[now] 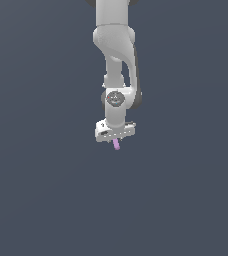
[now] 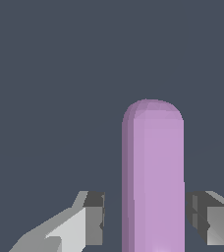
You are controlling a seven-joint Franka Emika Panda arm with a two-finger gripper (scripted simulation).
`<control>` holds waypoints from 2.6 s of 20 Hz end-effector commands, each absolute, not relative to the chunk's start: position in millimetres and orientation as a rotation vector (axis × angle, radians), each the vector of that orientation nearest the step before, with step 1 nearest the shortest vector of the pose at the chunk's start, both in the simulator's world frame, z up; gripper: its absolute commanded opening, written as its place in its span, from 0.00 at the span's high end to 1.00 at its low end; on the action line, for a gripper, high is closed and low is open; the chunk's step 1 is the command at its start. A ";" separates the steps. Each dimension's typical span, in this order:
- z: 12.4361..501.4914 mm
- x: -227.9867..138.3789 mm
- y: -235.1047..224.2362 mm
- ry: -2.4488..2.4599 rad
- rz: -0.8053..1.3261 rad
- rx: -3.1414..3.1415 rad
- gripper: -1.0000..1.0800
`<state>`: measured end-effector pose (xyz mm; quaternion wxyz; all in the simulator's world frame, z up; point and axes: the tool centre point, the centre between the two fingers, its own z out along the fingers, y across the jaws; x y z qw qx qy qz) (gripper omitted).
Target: Pick up the object and move it to a goal position.
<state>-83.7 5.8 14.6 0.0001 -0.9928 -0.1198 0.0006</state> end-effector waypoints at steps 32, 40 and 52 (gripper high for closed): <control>108.6 -12.9 65.5 -0.377 0.000 -3.118 1.00; 162.8 29.8 99.6 -0.376 0.000 -3.118 1.00; 219.9 77.8 135.9 -0.376 0.000 -3.119 1.00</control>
